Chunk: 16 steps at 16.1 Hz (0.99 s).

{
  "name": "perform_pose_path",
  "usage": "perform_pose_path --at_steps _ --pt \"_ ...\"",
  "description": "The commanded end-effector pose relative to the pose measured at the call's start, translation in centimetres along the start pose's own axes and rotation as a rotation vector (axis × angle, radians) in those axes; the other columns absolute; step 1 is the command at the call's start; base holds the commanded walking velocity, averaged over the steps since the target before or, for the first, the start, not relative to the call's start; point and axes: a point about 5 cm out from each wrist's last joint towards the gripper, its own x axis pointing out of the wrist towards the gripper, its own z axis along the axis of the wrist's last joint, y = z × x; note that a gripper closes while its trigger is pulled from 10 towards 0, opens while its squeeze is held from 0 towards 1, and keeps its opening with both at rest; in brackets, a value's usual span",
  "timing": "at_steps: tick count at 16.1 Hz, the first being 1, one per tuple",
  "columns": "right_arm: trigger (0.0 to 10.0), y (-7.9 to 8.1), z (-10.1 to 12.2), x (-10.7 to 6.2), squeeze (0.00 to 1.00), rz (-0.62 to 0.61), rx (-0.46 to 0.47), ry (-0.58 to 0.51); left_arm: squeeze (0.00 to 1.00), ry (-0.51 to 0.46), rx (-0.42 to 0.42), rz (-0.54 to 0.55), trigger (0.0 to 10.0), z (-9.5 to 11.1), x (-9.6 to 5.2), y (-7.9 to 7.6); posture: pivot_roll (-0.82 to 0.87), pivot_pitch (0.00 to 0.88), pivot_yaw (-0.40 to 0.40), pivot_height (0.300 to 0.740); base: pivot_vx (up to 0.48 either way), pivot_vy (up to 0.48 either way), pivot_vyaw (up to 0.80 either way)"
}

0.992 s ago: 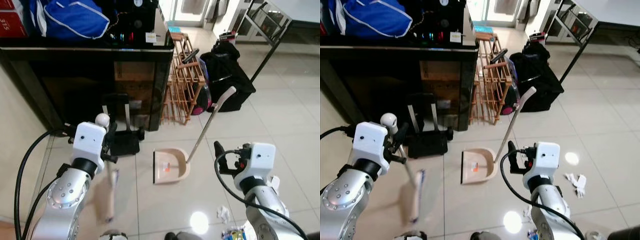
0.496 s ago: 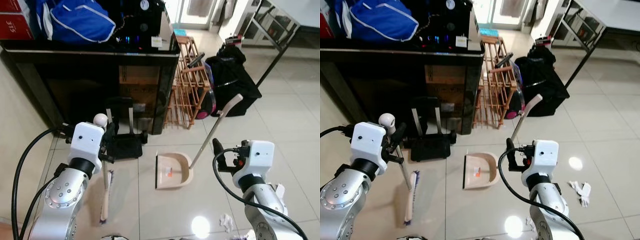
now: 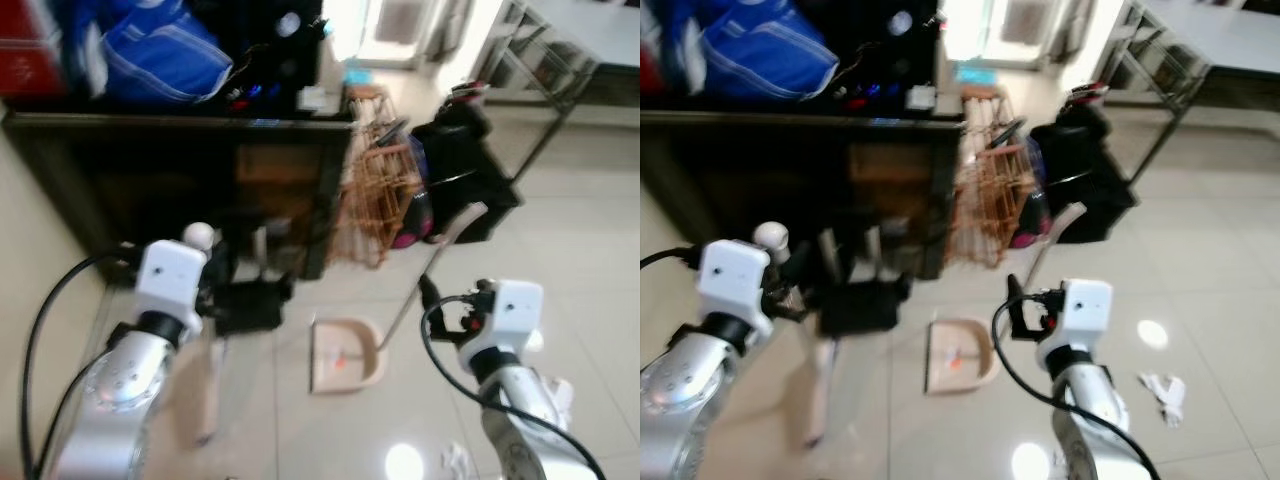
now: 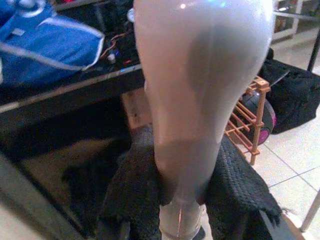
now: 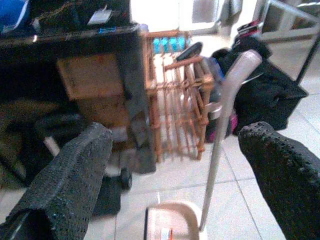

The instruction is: Sweep floor

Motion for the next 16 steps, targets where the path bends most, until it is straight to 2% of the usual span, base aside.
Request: perform_pose_path --at_steps 1,6,9,13,15,16 --pt "10.0 -0.7 -0.3 -0.2 0.0 -0.032 -0.007 0.009 0.0 -0.047 0.004 -0.024 10.0 0.8 0.2 -0.3 0.1 0.07 -0.069 0.74 0.326 0.0 -0.49" --pt "10.0 -0.5 -0.5 0.1 0.0 -0.034 -0.015 0.012 0.0 -0.05 0.024 -0.024 10.0 1.0 0.2 0.3 0.12 0.076 -0.052 0.74 0.322 0.0 0.0" --pt "10.0 -0.2 -0.8 -0.2 0.0 -0.03 -0.014 0.005 0.0 -0.042 0.028 -0.025 10.0 0.8 0.1 0.7 0.12 0.079 -0.044 0.74 0.322 0.0 0.0" --pt "10.0 0.0 -1.2 -0.2 0.0 -0.024 -0.029 0.012 0.0 -0.04 0.024 -0.035 10.0 0.8 0.1 0.3 0.12 0.076 -0.042 0.74 0.32 0.0 0.0" --pt "10.0 -0.4 -1.4 -0.1 0.0 -0.052 -0.017 0.016 0.0 -0.041 0.021 -0.038 10.0 0.8 0.1 0.1 0.13 0.074 -0.042 0.74 0.321 0.0 0.0" --pt "10.0 -0.5 -1.3 0.1 0.0 -0.056 -0.039 0.012 0.0 -0.041 0.014 -0.041 10.0 0.8 0.2 0.0 0.13 0.074 -0.042 0.74 0.319 0.0 0.0"
